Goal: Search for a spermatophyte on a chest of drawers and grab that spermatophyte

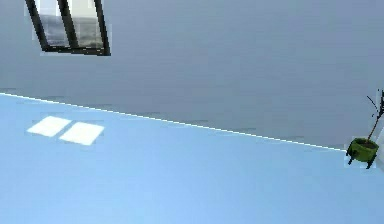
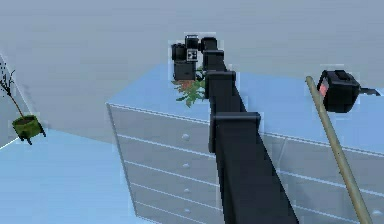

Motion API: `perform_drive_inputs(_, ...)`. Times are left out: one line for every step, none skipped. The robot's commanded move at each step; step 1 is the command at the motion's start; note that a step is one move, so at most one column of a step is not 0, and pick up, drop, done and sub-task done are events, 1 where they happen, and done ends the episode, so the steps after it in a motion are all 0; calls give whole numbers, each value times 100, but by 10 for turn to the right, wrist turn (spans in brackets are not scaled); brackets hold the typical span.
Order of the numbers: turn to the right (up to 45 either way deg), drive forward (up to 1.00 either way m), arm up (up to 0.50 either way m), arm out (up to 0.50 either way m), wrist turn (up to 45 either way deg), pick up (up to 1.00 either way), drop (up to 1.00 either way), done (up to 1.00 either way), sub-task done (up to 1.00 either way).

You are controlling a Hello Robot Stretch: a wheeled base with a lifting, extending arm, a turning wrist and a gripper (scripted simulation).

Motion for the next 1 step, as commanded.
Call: perform_drive_inputs(0,0,0,0,0,0,0,100,0)
